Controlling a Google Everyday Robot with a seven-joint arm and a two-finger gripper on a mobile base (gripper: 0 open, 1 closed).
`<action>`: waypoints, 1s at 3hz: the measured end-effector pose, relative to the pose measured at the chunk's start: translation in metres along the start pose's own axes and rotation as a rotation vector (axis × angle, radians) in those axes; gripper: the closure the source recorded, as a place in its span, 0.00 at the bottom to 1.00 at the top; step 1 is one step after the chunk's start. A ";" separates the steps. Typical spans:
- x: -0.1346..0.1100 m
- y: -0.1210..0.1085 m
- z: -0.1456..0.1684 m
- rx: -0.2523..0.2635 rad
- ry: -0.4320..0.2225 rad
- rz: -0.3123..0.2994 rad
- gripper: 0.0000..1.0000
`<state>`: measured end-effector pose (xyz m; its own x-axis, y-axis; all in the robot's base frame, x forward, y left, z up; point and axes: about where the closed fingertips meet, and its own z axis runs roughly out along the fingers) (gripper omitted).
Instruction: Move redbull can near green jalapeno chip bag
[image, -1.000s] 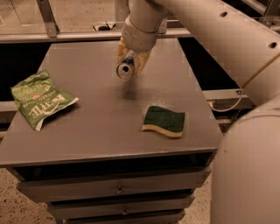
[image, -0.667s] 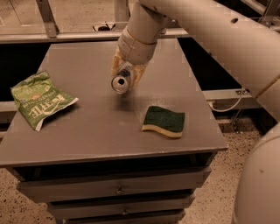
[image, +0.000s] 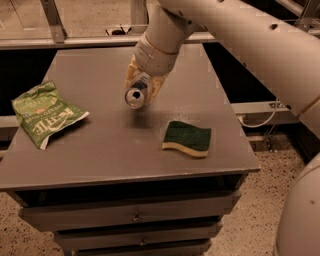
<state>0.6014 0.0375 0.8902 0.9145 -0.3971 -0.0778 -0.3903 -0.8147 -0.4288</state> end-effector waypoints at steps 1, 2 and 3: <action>-0.003 -0.029 0.003 0.067 0.002 -0.068 1.00; -0.015 -0.069 0.018 0.138 -0.027 -0.154 1.00; -0.024 -0.086 0.042 0.169 -0.071 -0.188 1.00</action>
Offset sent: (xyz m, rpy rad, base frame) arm 0.0207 0.1228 0.0216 0.2037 -0.1428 0.2401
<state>0.6178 0.1351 0.8914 0.9769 -0.2095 -0.0430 -0.1946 -0.7869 -0.5856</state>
